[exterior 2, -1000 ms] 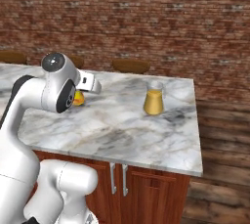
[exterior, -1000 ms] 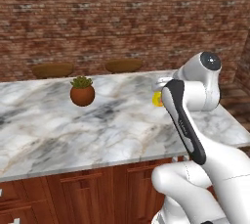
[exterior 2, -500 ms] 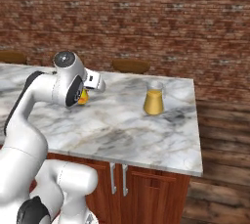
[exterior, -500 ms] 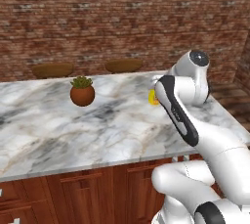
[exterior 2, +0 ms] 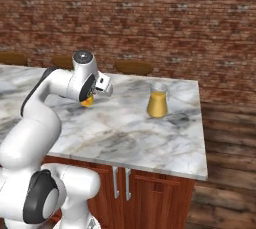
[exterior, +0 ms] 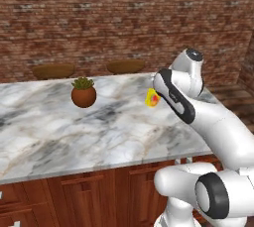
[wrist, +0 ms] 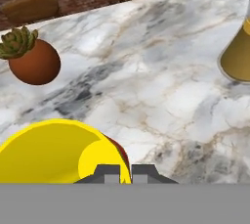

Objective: Place the pitcher and cup on the dining counter for serving.

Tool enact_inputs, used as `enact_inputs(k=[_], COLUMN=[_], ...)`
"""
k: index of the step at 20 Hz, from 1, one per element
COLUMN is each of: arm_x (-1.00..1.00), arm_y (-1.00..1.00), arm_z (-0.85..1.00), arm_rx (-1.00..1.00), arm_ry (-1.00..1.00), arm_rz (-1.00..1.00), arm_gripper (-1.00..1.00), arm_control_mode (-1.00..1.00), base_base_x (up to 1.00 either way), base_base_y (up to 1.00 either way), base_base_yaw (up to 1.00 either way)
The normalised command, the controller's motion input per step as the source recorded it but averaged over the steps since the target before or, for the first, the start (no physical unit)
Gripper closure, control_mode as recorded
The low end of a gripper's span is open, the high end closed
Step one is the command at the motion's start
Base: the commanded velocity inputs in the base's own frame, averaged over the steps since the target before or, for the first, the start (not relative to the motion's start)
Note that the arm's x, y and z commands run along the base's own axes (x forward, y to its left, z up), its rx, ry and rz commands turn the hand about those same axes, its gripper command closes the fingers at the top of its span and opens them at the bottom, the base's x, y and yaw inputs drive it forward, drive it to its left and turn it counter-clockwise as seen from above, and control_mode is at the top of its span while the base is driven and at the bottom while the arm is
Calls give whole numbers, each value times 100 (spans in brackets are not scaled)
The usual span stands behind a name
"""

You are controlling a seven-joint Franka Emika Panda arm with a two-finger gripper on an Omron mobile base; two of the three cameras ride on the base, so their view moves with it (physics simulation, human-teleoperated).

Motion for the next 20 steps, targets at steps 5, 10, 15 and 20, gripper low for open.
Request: enact_inputs(k=[5, 10, 15, 20], arm_x=[53, 60, 39, 11], arm_y=[31, 36, 10, 2], arm_z=[-47, -62, -75, -75], arm_rx=[0, -1, 0, 0], arm_ry=[9, 13, 17, 10], arm_rz=[-8, -11, -11, -7], arm_gripper=[100, 100, 100, 100], arm_control_mode=[-100, -100, -100, -100], base_base_x=[0, 0, 0, 0], base_base_y=[0, 0, 0, 0], base_base_yaw=[0, 0, 0, 0])
